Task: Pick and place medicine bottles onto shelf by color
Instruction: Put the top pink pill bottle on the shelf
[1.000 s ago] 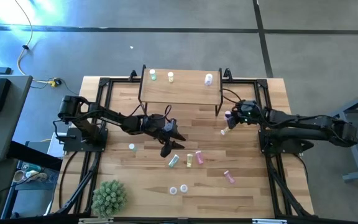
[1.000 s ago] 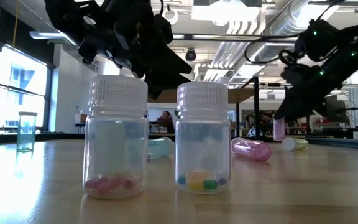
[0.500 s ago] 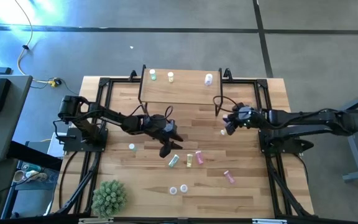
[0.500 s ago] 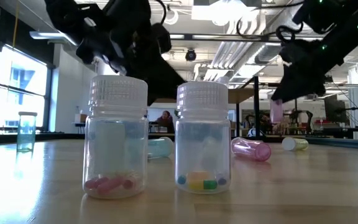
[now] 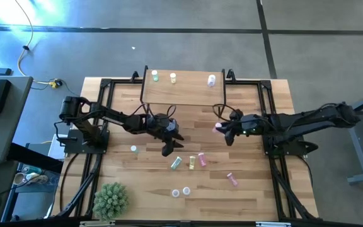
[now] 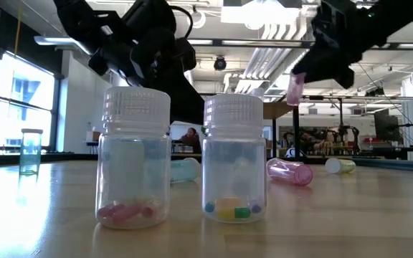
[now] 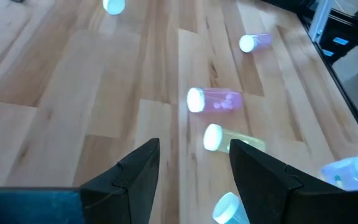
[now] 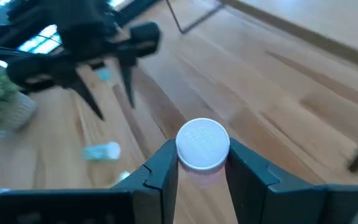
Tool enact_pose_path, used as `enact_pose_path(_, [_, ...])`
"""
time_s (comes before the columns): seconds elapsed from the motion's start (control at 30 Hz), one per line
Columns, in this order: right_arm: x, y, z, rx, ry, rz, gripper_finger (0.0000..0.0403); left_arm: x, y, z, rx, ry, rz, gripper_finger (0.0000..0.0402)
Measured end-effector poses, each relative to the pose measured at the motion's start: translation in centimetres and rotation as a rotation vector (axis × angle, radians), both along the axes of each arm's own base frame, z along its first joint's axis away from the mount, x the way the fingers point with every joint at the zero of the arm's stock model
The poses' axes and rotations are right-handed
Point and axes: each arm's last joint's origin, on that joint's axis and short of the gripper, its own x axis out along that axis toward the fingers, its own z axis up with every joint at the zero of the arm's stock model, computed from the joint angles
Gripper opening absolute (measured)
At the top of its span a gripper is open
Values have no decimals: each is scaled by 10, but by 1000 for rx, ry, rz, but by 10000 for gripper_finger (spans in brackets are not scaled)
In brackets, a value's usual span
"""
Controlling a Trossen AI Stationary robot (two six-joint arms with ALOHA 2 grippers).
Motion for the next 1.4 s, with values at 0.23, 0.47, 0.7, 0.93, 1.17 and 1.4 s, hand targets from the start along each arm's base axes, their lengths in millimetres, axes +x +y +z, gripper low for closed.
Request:
enact_pose_path(0.23, [32,-13,32,-155,2,-36,99,-1,2,0,0,6,7,186])
enact_pose_path(0.47, [62,-41,70,-265,2,-81,99,-1,-3,-1,-2,18,-6,186])
enact_pose_path(0.7, [91,-82,96,-312,12,-150,99,-1,-3,-2,-2,20,-7,186])
enact_pose_path(0.93, [107,-121,94,-314,78,-240,99,-1,-3,-2,-2,22,-7,186])
enact_pose_path(1.17, [122,-159,80,-241,103,-314,99,-1,-3,-2,-2,20,-7,186])
enact_pose_path(1.4, [145,-176,72,-216,180,-245,99,-1,-3,-1,-1,18,-7,186])
